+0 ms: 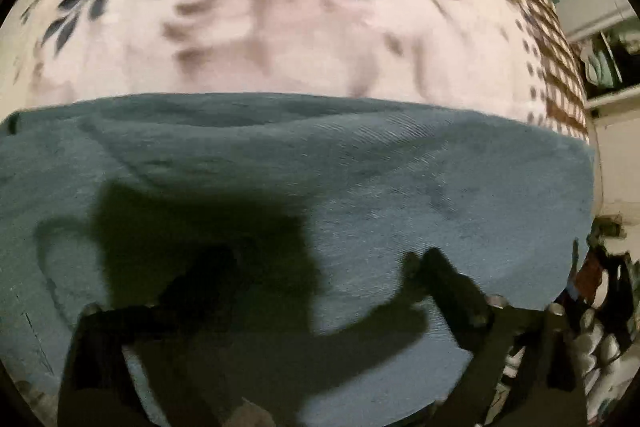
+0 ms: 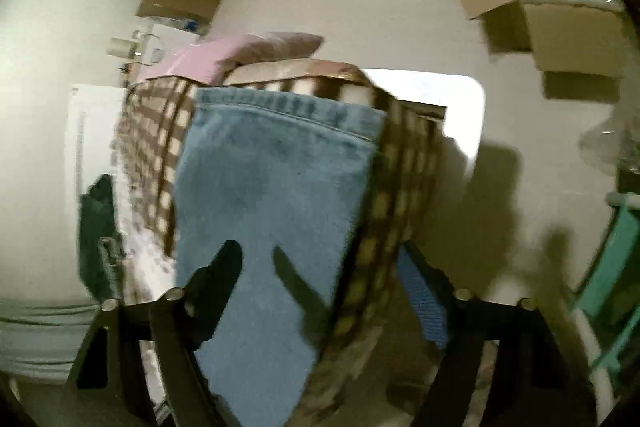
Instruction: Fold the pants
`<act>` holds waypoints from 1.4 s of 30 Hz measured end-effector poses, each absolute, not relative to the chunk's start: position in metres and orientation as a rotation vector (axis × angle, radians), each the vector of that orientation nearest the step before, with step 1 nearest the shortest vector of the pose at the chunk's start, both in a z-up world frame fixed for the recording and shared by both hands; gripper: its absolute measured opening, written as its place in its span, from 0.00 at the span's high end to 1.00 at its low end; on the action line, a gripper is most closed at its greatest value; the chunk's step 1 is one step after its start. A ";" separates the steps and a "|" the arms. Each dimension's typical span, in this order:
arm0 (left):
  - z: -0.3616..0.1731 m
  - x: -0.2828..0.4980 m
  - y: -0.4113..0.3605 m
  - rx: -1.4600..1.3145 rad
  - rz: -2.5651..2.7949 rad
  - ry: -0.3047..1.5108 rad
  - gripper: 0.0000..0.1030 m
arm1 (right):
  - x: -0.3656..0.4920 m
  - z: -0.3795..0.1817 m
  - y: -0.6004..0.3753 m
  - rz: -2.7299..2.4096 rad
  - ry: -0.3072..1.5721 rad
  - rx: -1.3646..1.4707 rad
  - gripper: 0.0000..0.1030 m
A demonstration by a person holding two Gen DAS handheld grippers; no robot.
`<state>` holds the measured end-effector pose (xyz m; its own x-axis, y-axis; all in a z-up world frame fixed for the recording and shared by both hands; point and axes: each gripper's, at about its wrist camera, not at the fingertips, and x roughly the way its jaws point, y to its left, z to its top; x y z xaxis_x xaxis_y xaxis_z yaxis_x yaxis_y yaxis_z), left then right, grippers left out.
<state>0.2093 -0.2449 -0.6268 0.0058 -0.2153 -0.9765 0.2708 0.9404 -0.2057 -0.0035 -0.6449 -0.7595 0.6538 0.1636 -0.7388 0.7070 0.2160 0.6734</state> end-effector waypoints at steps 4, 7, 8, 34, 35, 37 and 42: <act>-0.631 0.205 -0.255 0.136 -0.338 1.523 0.00 | -0.003 -0.749 -0.642 -0.397 0.747 1.333 0.57; -0.635 0.210 -0.268 0.131 -0.289 1.536 0.00 | 0.003 -0.739 -0.638 -0.336 0.687 1.375 0.57; -0.636 0.211 -0.268 0.125 -0.268 1.544 0.00 | 0.005 -0.739 -0.641 -0.325 0.704 1.369 0.57; -0.653 0.239 -0.296 0.036 -0.093 1.560 0.00 | 0.074 -0.749 -0.631 -0.112 0.595 1.383 0.74; -0.654 0.241 -0.296 0.034 -0.090 1.561 0.00 | 0.081 -0.750 -0.629 -0.130 0.629 1.350 0.74; -0.655 0.244 -0.295 0.031 -0.087 1.566 0.00 | 0.099 -0.759 -0.627 -0.160 0.713 1.322 0.74; -0.656 0.255 -0.294 0.031 -0.100 1.596 0.00 | 0.113 -0.761 -0.623 -0.272 0.783 1.302 0.88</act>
<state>0.2551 -0.2939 -0.6563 -0.0281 -0.0423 -0.9987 0.0821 0.9956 -0.0445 0.1132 -0.6234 -0.7613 0.7192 0.2401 -0.6521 0.5929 0.2774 0.7560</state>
